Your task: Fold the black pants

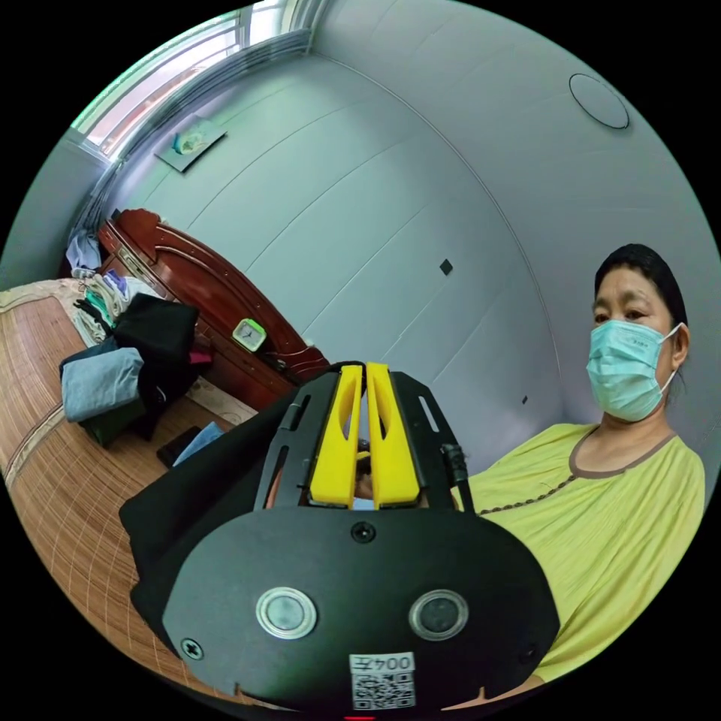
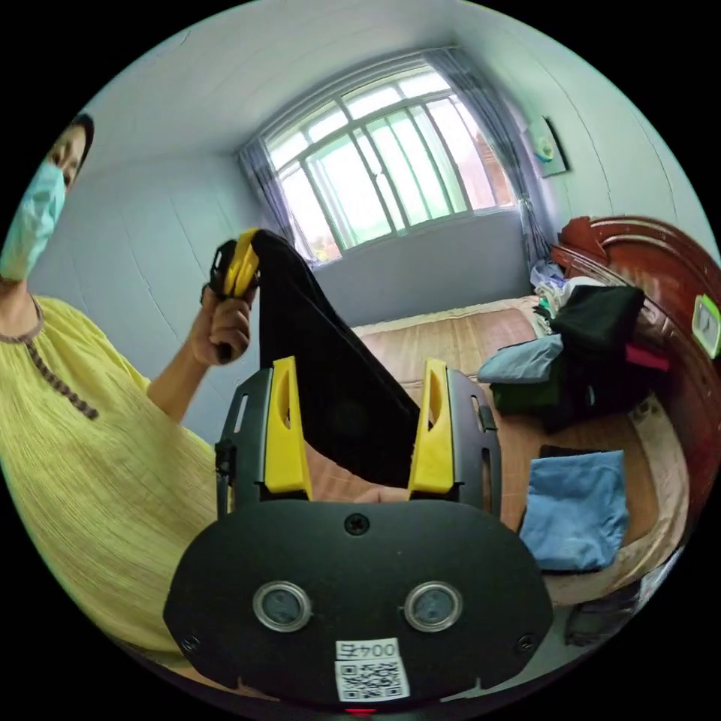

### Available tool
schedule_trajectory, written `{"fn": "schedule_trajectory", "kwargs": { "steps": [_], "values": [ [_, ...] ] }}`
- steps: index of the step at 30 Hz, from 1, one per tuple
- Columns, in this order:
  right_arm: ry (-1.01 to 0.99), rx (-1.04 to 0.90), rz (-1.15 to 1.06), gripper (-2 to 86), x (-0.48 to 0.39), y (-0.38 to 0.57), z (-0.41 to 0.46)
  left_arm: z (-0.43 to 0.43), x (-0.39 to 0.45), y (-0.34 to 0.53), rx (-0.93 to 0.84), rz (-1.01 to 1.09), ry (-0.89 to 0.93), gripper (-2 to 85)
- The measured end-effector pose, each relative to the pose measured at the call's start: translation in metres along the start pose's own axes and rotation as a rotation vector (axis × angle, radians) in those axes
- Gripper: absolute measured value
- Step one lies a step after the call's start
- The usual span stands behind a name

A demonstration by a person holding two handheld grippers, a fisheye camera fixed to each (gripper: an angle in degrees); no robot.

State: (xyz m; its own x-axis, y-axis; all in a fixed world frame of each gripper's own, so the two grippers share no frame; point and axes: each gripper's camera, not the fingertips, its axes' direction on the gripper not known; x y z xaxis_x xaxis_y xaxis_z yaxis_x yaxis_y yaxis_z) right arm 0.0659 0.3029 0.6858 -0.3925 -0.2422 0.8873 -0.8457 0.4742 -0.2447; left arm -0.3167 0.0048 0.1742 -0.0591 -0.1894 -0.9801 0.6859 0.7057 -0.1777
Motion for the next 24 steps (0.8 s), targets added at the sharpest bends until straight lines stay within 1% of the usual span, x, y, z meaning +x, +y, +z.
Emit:
{"fn": "schedule_trajectory", "kwargs": {
  "steps": [3,5,7,8,9,12,16,20,23,24],
  "values": [
    [-0.043,-0.047,-0.055,24.0,-0.006,0.001,0.035,0.011,0.005,-0.006,-0.026,0.002,0.005,0.8],
    [-0.041,-0.098,-0.075,21.7,-0.01,0.003,0.061,0.016,0.007,-0.008,-0.032,0.001,0.01,0.8],
    [-0.046,-0.187,-0.108,13.3,-0.019,0.006,0.094,0.016,0.01,-0.011,-0.022,0.01,-0.003,0.8],
    [-0.039,-0.222,-0.11,11.0,-0.022,0.006,0.101,0.015,0.01,-0.012,-0.016,0.012,-0.011,0.8],
    [-0.011,-0.266,-0.105,6.2,-0.026,0.005,0.113,0.012,0.012,-0.012,-0.006,0.014,-0.034,0.8],
    [0.017,-0.274,-0.095,4.3,-0.032,0.003,0.129,0.007,0.01,-0.008,0.021,0.001,-0.091,0.9],
    [-0.114,-0.332,-0.076,3.6,-0.021,-0.008,0.147,0.002,-0.006,0.001,0.084,-0.055,-0.073,0.9],
    [-0.194,-0.345,-0.06,3.3,-0.01,-0.016,0.153,0.008,-0.014,0.0,0.101,-0.081,-0.066,1.0],
    [-0.35,-0.348,-0.034,3.0,0.006,-0.027,0.155,0.012,-0.014,-0.009,0.103,-0.071,-0.111,1.0],
    [-0.429,-0.346,-0.024,2.9,0.013,-0.033,0.154,0.011,-0.014,-0.013,0.11,-0.066,-0.141,1.0]
  ]
}}
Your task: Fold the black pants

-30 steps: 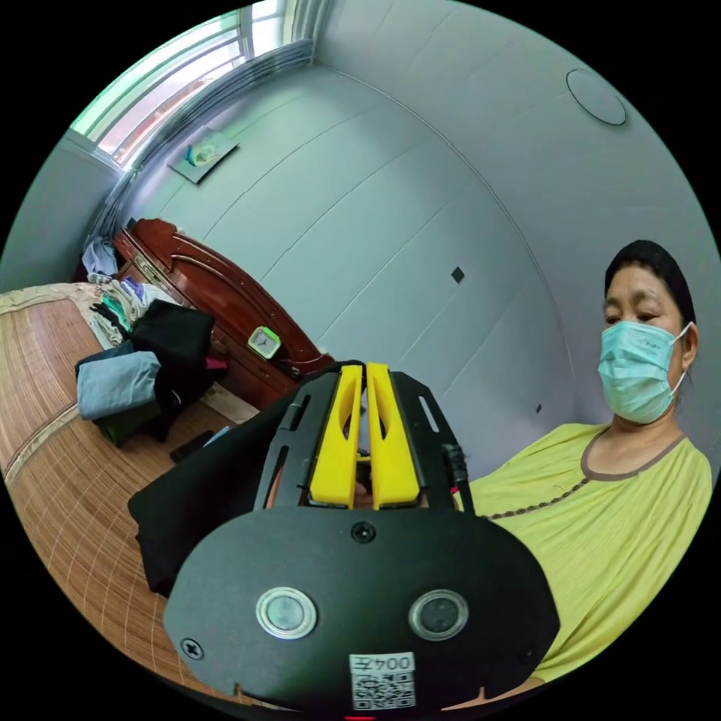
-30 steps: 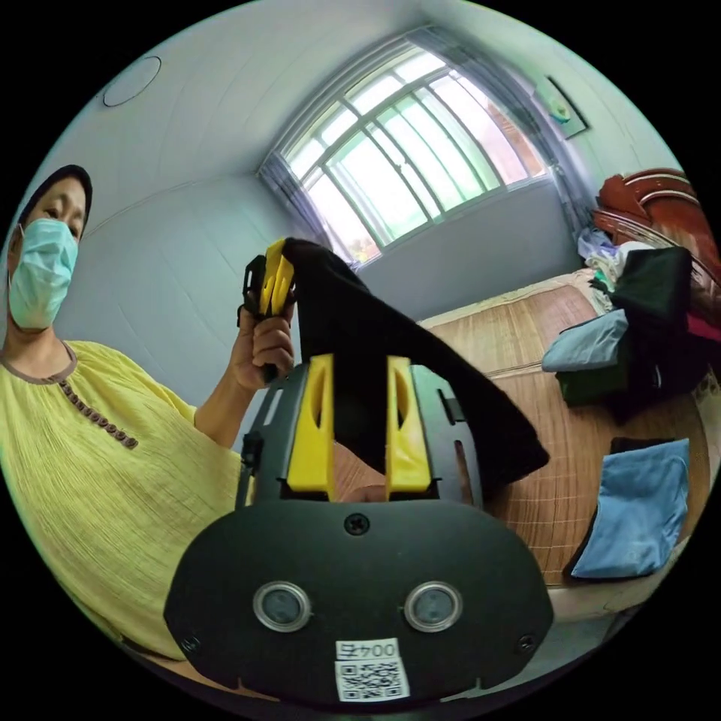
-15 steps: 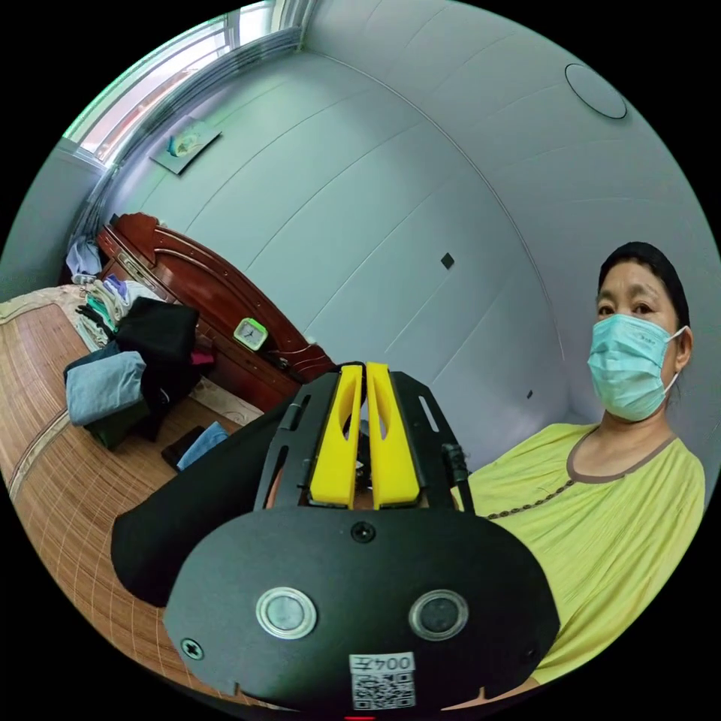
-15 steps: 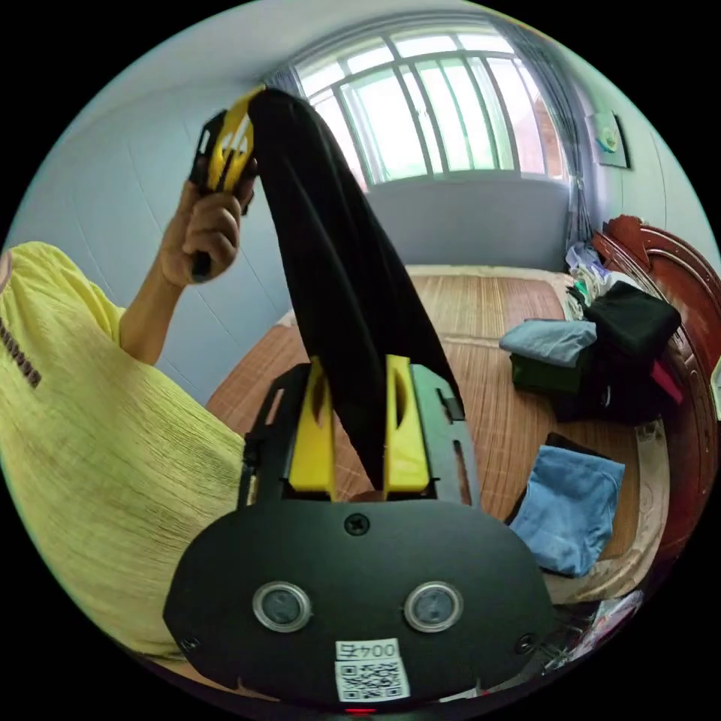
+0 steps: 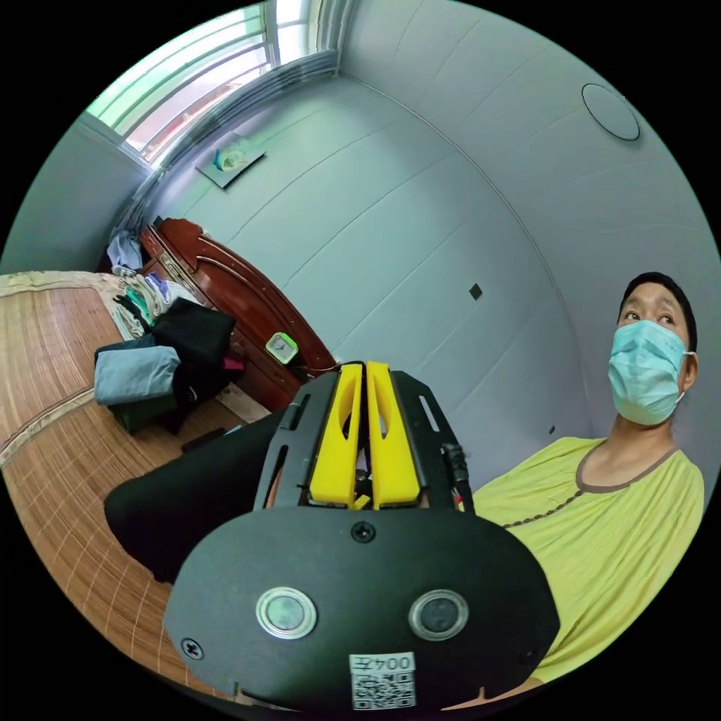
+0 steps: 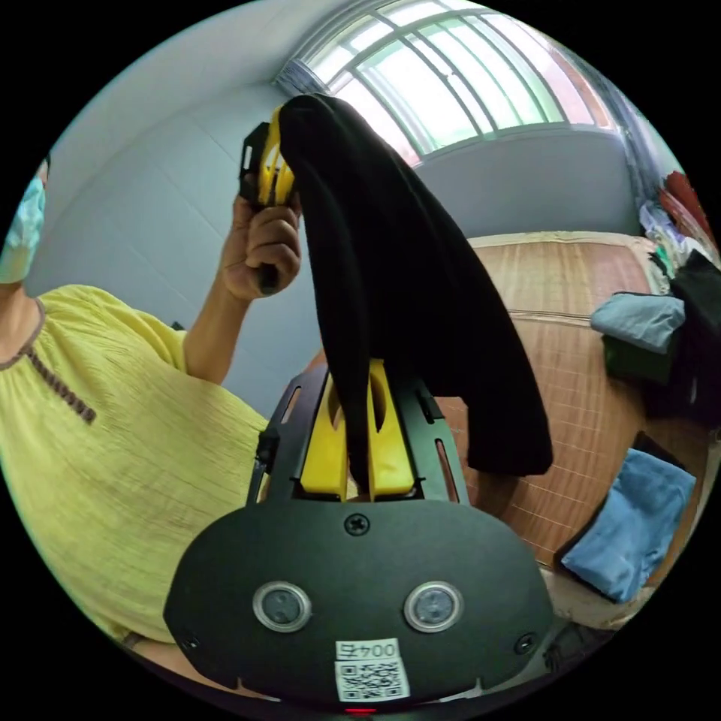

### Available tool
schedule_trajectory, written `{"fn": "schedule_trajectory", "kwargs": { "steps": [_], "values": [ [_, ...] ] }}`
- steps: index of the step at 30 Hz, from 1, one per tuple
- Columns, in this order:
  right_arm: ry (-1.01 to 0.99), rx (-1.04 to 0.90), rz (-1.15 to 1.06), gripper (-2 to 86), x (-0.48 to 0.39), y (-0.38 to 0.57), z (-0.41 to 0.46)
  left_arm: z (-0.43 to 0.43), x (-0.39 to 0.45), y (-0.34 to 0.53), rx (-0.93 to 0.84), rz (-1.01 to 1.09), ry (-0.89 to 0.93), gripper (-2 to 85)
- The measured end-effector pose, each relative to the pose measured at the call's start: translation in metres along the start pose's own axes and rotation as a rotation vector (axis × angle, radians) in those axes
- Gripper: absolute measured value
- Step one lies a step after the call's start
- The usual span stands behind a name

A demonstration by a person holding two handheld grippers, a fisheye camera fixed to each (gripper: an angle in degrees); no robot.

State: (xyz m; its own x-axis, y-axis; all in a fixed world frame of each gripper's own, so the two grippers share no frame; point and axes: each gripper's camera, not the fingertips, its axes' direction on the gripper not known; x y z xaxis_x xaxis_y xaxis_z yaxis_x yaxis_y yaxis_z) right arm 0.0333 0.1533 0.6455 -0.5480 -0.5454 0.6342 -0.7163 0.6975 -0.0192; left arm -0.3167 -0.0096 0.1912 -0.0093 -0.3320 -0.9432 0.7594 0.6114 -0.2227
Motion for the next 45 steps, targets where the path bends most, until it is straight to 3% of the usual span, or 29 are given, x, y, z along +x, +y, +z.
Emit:
{"fn": "schedule_trajectory", "kwargs": {
  "steps": [5,9,13,16,22,31,34,39,45],
  "values": [
    [-0.337,0.082,-0.066,2.5,0.022,-0.03,-0.041,-0.015,-0.009,-0.016,0.028,-0.007,-0.22,1.3],
    [-0.722,0.337,-0.065,2.0,0.063,-0.062,-0.098,-0.023,-0.042,-0.004,-0.045,-0.098,-0.319,1.4],
    [-0.815,0.447,0.026,1.5,0.123,-0.089,-0.142,-0.062,-0.052,0.055,0.211,-0.217,-0.251,2.6],
    [-0.831,0.497,0.084,1.3,0.159,-0.098,-0.168,-0.075,-0.02,0.103,0.358,-0.208,-0.35,3.9],
    [-0.776,0.45,0.09,1.3,0.19,-0.123,-0.19,-0.015,0.054,0.138,0.296,-0.117,-0.57,10.5],
    [-0.735,0.192,-0.028,2.5,0.153,-0.137,-0.177,0.085,0.034,0.164,0.335,-0.153,-0.63,24.9],
    [-0.699,0.095,-0.057,2.8,0.142,-0.136,-0.166,0.111,0.038,0.158,0.281,-0.121,-0.649,23.5],
    [-0.674,0.023,-0.028,3.0,0.143,-0.141,-0.147,0.14,0.047,0.163,0.178,-0.151,-0.659,11.3],
    [-0.674,0.011,0.011,3.3,0.146,-0.142,-0.134,0.133,0.046,0.174,0.232,-0.223,-0.605,10.6]
  ]
}}
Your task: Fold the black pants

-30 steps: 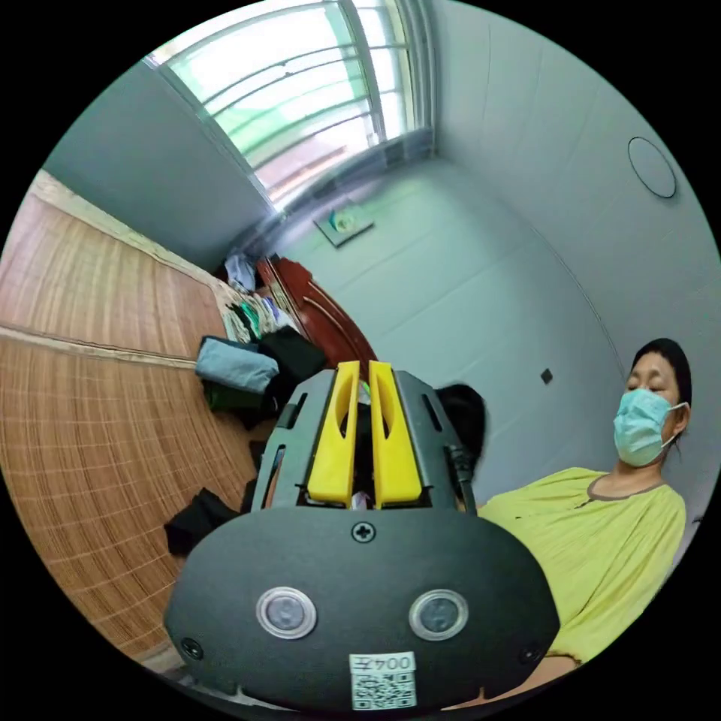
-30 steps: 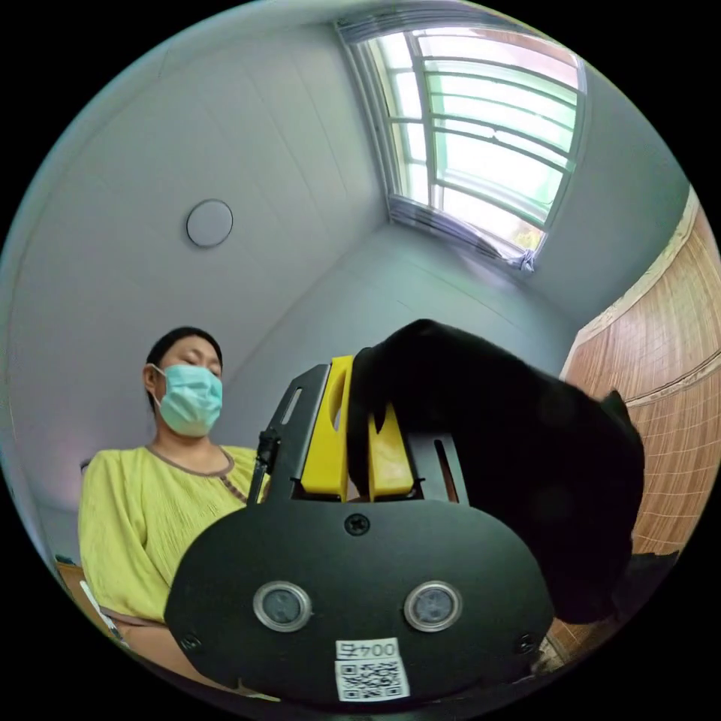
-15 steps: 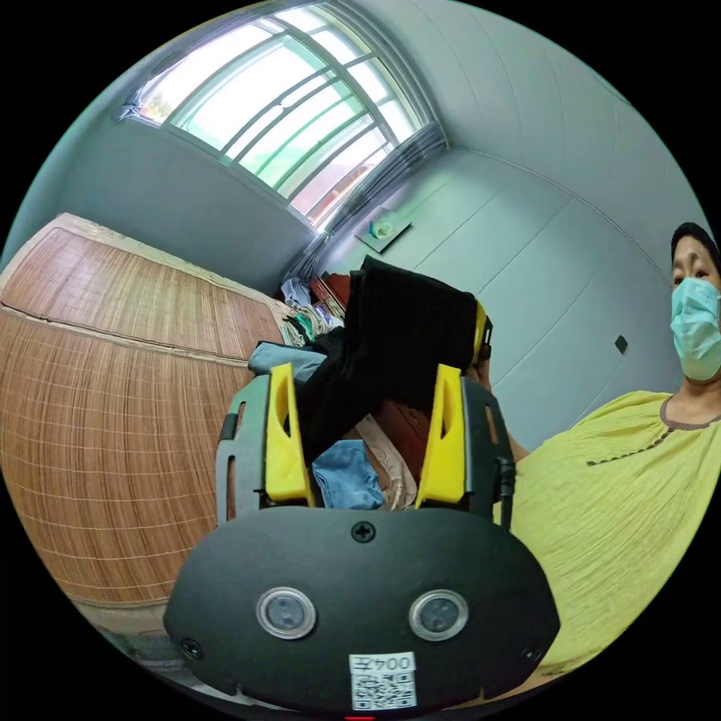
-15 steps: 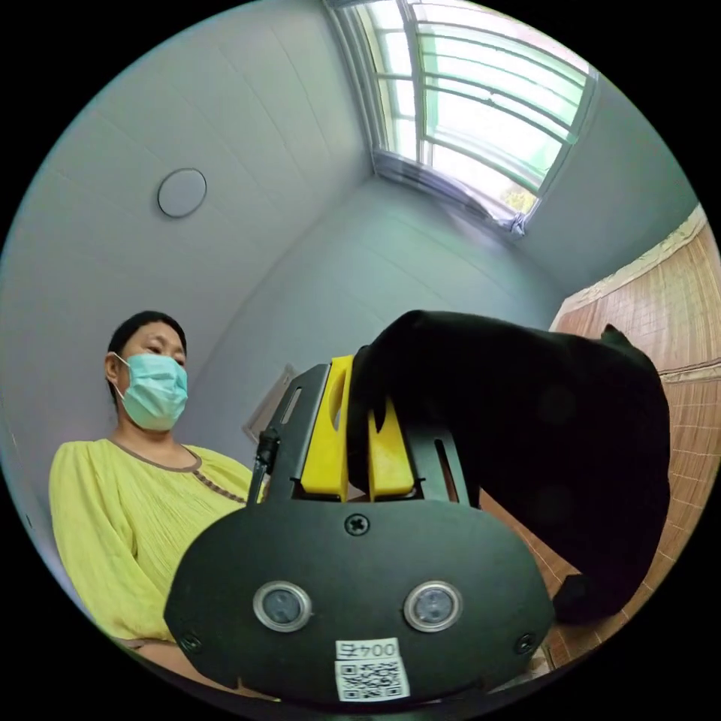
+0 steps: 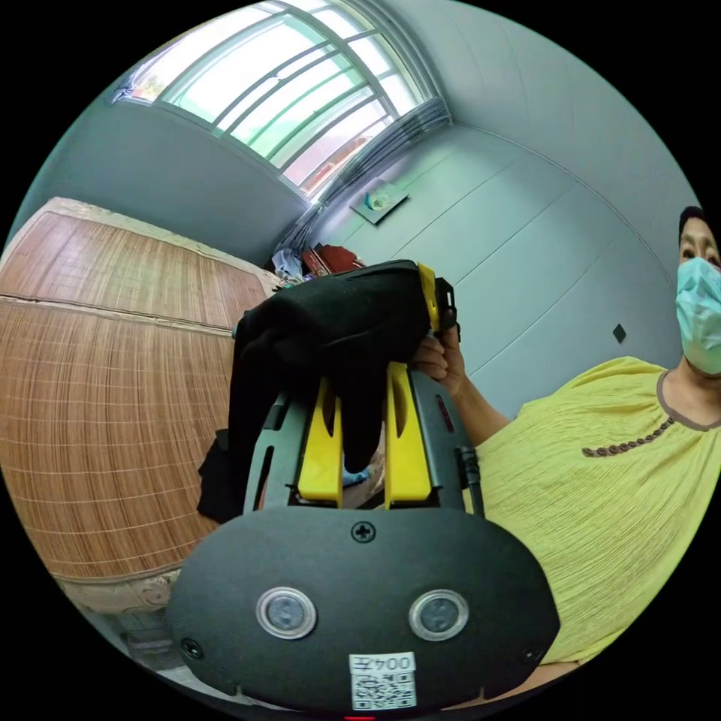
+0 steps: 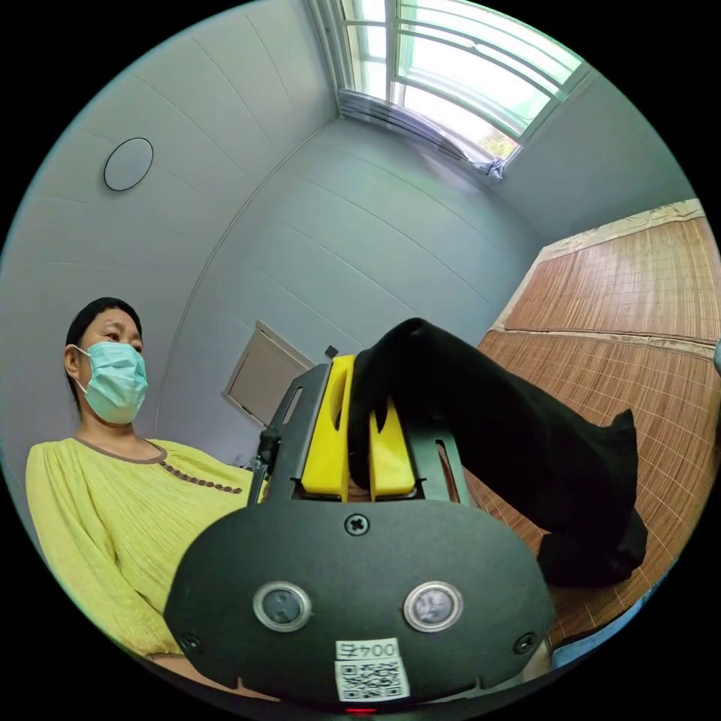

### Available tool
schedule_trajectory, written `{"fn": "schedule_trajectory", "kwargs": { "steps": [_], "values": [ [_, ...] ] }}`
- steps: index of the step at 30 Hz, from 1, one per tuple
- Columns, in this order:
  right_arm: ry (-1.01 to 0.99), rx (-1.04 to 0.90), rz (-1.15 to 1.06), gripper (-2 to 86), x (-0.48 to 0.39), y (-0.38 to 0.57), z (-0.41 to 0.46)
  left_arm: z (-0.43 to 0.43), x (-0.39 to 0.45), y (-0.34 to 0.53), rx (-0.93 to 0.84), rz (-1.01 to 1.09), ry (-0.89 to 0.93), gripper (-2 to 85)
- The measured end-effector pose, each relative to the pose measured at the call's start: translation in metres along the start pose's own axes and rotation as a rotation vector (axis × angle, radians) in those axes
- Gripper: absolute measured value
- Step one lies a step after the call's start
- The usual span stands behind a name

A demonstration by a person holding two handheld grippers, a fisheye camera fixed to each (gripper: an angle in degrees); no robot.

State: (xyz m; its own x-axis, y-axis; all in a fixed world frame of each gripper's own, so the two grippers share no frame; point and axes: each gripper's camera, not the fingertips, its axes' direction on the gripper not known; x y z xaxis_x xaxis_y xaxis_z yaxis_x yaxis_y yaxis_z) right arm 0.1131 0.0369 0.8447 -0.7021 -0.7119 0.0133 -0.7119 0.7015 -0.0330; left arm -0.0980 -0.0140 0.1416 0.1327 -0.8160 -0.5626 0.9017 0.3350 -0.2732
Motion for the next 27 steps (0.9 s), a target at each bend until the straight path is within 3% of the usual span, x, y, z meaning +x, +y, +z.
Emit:
{"fn": "schedule_trajectory", "kwargs": {
  "steps": [14,27],
  "values": [
    [-0.029,-0.016,0.039,3.5,0.004,0.003,0.011,-0.008,-0.02,-0.006,-0.003,-0.073,-0.014,11.1],
    [0.047,0.085,0.041,3.3,-0.015,0.027,-0.044,0.01,-0.024,-0.045,-0.149,-0.04,0.018,9.0]
  ]
}}
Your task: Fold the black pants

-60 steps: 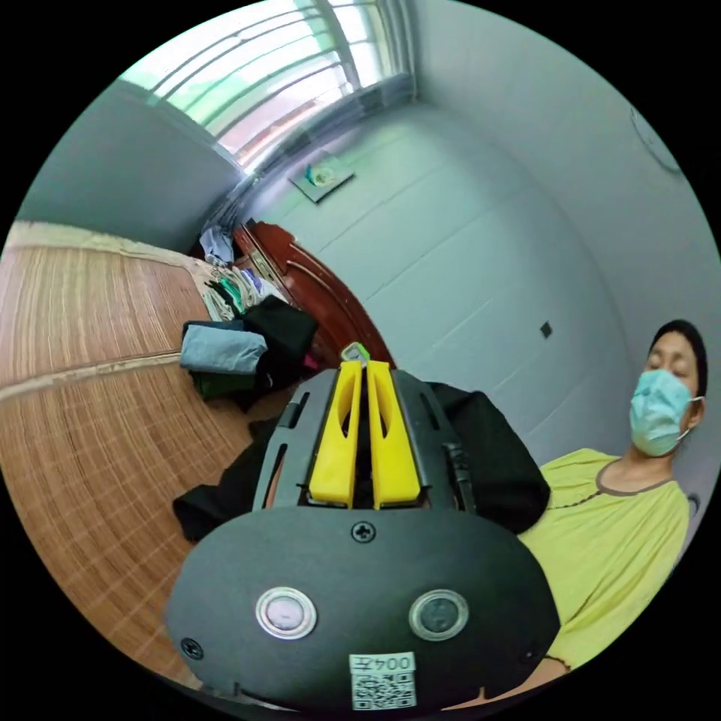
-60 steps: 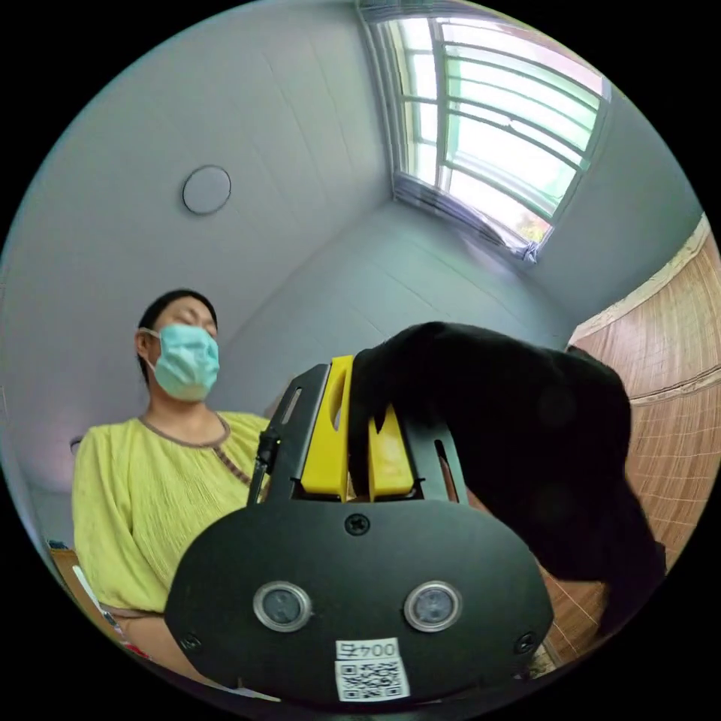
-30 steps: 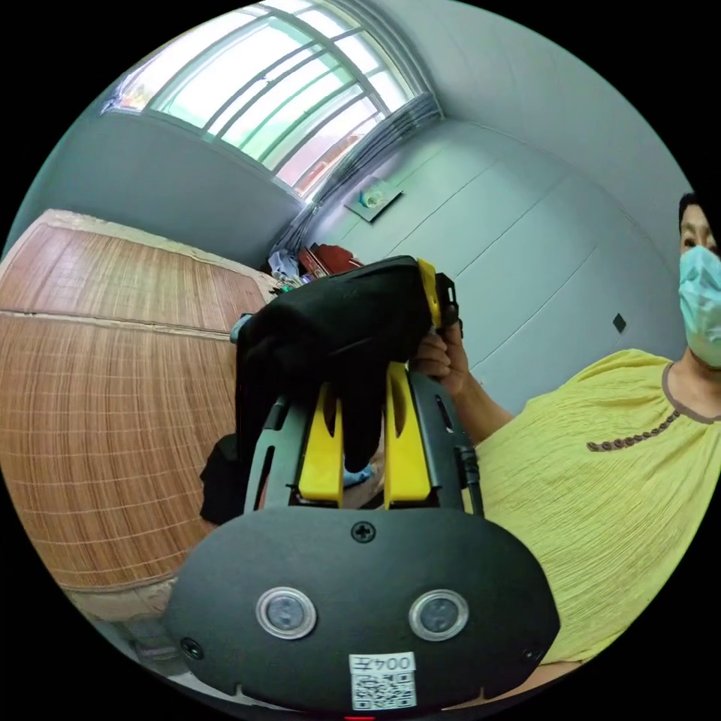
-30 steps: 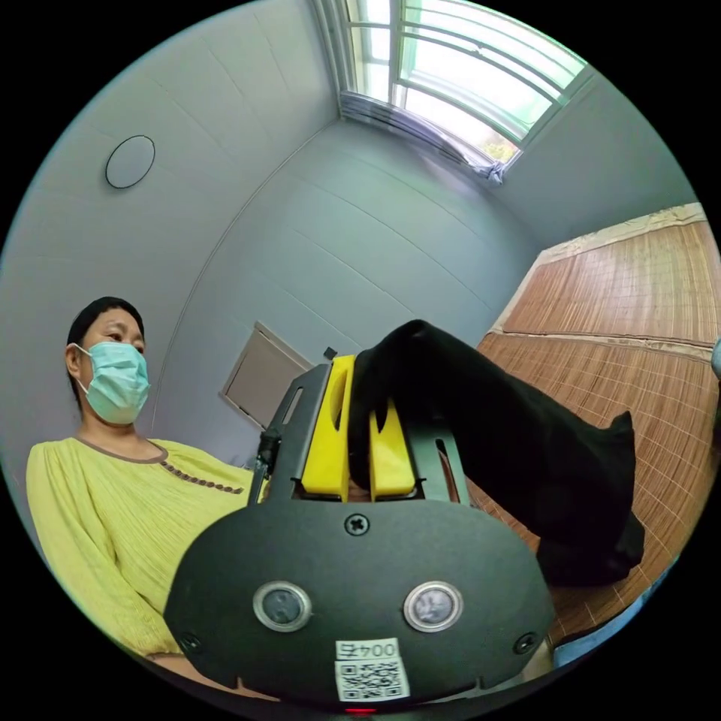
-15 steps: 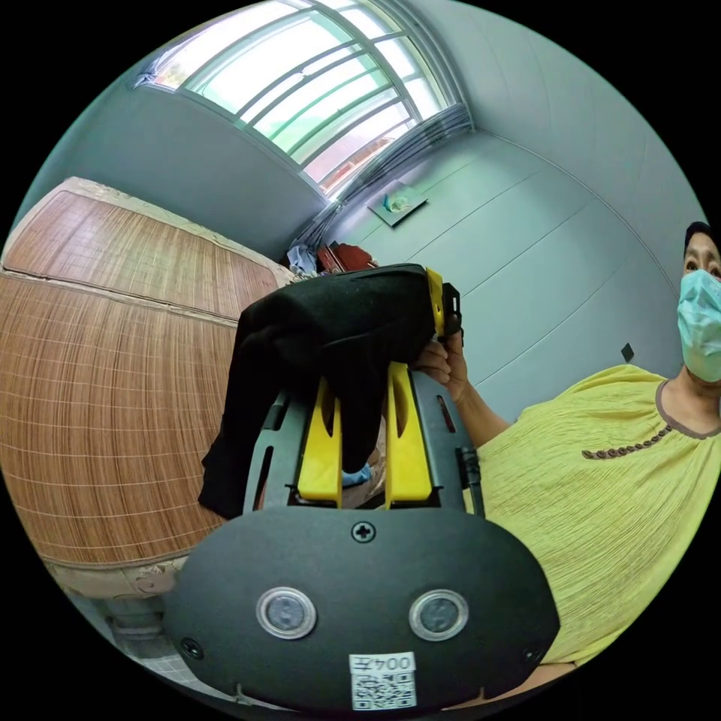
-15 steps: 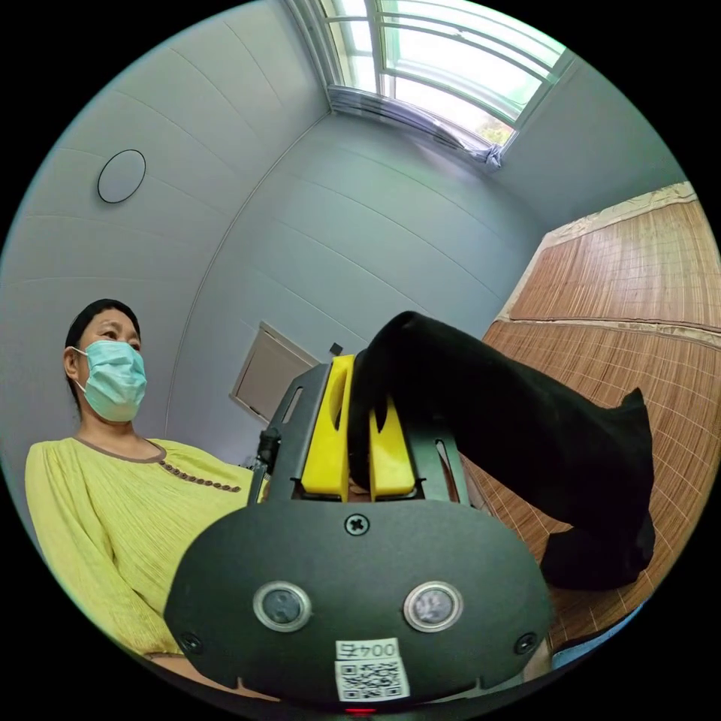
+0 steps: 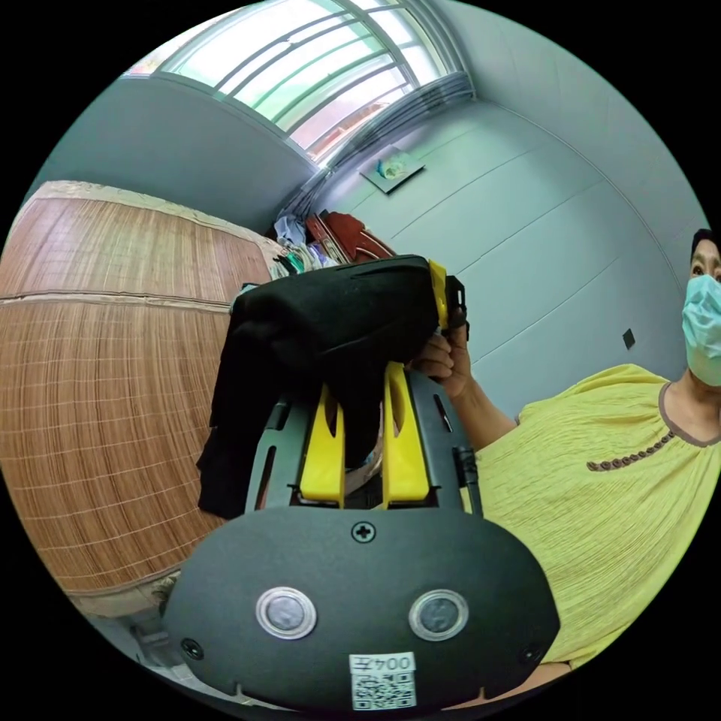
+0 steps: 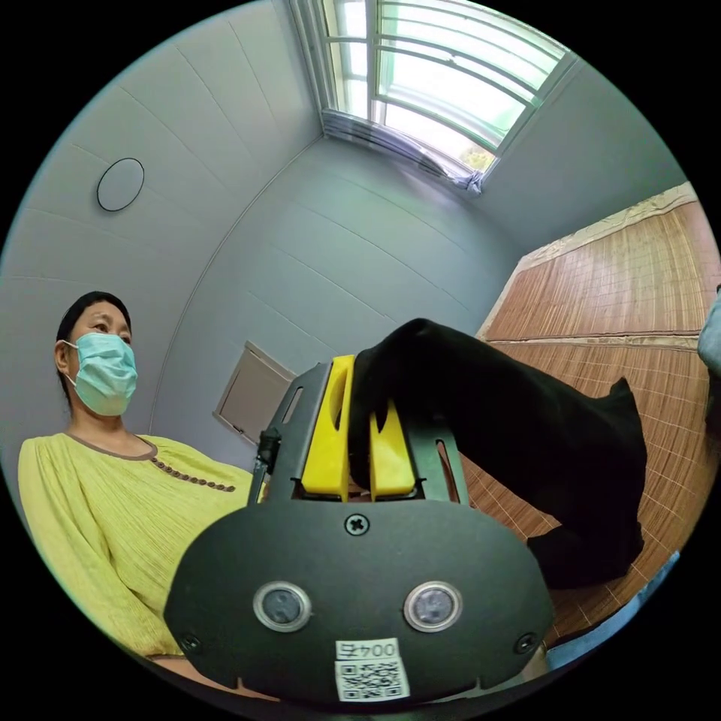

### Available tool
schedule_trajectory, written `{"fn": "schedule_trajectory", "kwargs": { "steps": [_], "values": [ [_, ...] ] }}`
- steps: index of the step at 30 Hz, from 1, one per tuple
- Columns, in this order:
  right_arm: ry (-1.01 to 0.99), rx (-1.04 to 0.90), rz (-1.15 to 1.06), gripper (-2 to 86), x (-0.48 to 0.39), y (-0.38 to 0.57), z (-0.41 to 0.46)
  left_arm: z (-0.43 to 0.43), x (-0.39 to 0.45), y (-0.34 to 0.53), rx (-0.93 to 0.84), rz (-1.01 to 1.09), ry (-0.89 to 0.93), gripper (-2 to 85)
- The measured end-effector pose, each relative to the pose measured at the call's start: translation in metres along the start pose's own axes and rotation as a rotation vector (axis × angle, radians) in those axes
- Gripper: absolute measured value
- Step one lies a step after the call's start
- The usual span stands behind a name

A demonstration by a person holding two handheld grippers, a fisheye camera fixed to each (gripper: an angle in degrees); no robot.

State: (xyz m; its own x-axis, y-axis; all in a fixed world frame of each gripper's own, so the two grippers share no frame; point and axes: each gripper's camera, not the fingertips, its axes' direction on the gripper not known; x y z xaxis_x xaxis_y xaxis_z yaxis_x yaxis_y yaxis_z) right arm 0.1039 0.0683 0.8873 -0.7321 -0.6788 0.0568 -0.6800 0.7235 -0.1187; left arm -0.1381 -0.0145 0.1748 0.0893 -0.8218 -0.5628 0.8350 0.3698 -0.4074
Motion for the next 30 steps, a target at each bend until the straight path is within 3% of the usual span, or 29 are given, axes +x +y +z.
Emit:
{"fn": "schedule_trajectory", "kwargs": {
  "steps": [5,10,14,19,25,30],
  "values": [
    [0.053,0.092,-0.005,3.2,-0.014,0.014,-0.044,0.005,0.019,-0.027,-0.071,0.074,0.088,8.2],
    [0.124,0.241,0.056,4.0,-0.011,0.036,-0.095,0.002,0.03,-0.076,-0.038,0.107,0.459,7.7],
    [0.131,0.297,0.057,9.5,-0.006,0.05,-0.109,0.009,0.024,-0.11,-0.088,0.066,0.515,7.6],
    [0.277,0.473,0.04,20.9,-0.007,0.107,-0.156,0.04,-0.005,-0.165,-0.273,0.019,0.51,7.6],
    [0.355,0.813,0.247,24.5,0.035,0.214,-0.152,0.136,-0.042,-0.215,-0.637,0.072,0.571,7.6],
    [0.494,0.959,0.383,24.3,0.1,0.273,-0.112,0.203,-0.079,-0.2,-0.817,0.14,0.643,7.7]
  ]
}}
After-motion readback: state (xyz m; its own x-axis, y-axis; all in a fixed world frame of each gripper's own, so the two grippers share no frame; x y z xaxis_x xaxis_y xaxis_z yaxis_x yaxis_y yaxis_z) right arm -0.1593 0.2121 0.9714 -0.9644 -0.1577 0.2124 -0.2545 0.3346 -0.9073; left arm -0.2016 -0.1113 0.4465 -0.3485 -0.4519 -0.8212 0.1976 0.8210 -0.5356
